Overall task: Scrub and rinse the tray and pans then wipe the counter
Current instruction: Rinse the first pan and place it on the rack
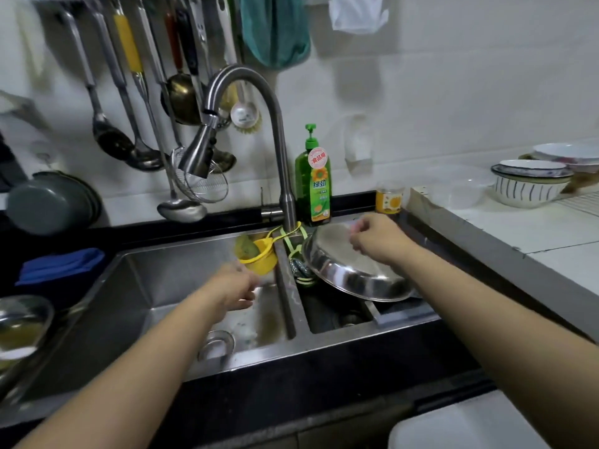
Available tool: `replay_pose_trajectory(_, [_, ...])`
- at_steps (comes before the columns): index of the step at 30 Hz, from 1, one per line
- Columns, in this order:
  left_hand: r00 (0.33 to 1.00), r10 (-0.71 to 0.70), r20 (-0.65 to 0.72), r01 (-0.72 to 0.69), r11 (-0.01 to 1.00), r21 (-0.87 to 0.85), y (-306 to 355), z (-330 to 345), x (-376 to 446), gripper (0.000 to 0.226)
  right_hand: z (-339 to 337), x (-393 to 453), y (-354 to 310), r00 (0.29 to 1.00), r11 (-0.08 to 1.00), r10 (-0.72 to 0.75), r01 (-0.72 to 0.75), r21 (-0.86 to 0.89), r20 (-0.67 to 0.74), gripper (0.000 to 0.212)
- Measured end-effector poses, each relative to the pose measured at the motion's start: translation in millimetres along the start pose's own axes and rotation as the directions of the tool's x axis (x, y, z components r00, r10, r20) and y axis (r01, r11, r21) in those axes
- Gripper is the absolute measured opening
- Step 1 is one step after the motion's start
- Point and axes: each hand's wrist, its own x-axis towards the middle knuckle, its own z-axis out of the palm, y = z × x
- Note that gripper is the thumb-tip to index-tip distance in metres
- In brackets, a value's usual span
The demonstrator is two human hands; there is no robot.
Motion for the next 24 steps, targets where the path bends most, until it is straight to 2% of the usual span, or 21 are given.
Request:
replay_pose_trajectory(2, [0.983, 0.071, -0.172, -0.028, 0.971, 0.238, -24.5, -40.6, -4.1, 0.026, 41.4, -12.1, -29.5, 0.997, 0.998, -0.057, 0.058, -0.010, 0.060, 0.022])
replay_pose_trajectory(4, [0.946, 0.126, -0.297, 0.019, 0.897, 0.441, -47.5, -69.6, -7.0, 0.032, 84.1, -27.7, -57.7, 0.986, 0.986, -0.126, 0.136, -0.094, 0.109, 0.028])
replay_pose_trajectory(6, [0.959, 0.098, -0.265, 0.061, 0.844, 0.533, -67.7, -96.3, -11.6, 0.029, 136.9, -40.8, -80.3, 0.956, 0.946, -0.228, 0.263, -0.188, 0.186, 0.027])
replay_pose_trajectory(7, [0.985, 0.042, -0.170, 0.062, 0.822, 0.566, -74.7, -98.4, -11.6, 0.031, 156.2, -44.7, -81.9, 0.939, 0.921, -0.247, 0.304, -0.242, 0.239, 0.020])
replay_pose_trajectory(8, [0.996, -0.055, -0.066, 0.084, 0.797, 0.598, -79.6, -100.8, -18.2, 0.047, 174.3, -49.5, -82.3, 0.905, 0.898, -0.229, 0.339, -0.281, 0.359, 0.011])
replay_pose_trajectory(9, [0.994, -0.106, -0.030, 0.101, 0.766, 0.635, -86.1, -105.4, -20.3, 0.065, 188.6, -53.2, -81.7, 0.849, 0.878, -0.169, 0.360, -0.314, 0.501, 0.032])
replay_pose_trajectory(10, [0.994, -0.096, -0.060, 0.112, 0.738, 0.665, -92.4, -111.0, -24.0, 0.071, 199.8, -59.8, -81.7, 0.767, 0.857, -0.100, 0.390, -0.337, 0.634, 0.062])
replay_pose_trajectory(11, [0.994, -0.045, -0.101, 0.101, 0.733, 0.673, -97.9, -115.1, -23.3, 0.069, 206.8, -62.4, -78.3, 0.708, 0.857, -0.064, 0.400, -0.324, 0.704, 0.078])
replay_pose_trajectory(12, [0.990, -0.001, -0.141, 0.096, 0.740, 0.665, -103.1, -120.6, -24.9, 0.064, 210.2, -66.4, -77.5, 0.701, 0.873, -0.055, 0.379, -0.306, 0.711, 0.080])
replay_pose_trajectory(13, [0.986, 0.044, -0.158, 0.069, 0.765, 0.640, -108.6, -125.1, -24.1, 0.058, 211.1, -65.6, -74.9, 0.733, 0.890, -0.058, 0.345, -0.297, 0.678, 0.076])
replay_pose_trajectory(16, [0.985, 0.127, -0.116, -0.026, 0.779, 0.627, -117.4, -129.8, -32.5, 0.035, 207.7, -61.5, -67.2, 0.802, 0.928, -0.038, 0.250, -0.277, 0.596, 0.055])
replay_pose_trajectory(19, [0.987, 0.143, -0.071, -0.069, 0.779, 0.623, -124.1, -121.8, -36.3, 0.019, 192.3, -61.7, -60.6, 0.835, 0.921, -0.049, 0.250, -0.299, 0.549, 0.047])
replay_pose_trajectory(24, [0.989, 0.140, -0.044, -0.089, 0.810, 0.580, -113.7, -111.8, -23.6, 0.018, 156.3, -56.6, -44.5, 0.891, 0.928, -0.123, 0.260, -0.268, 0.437, 0.040])
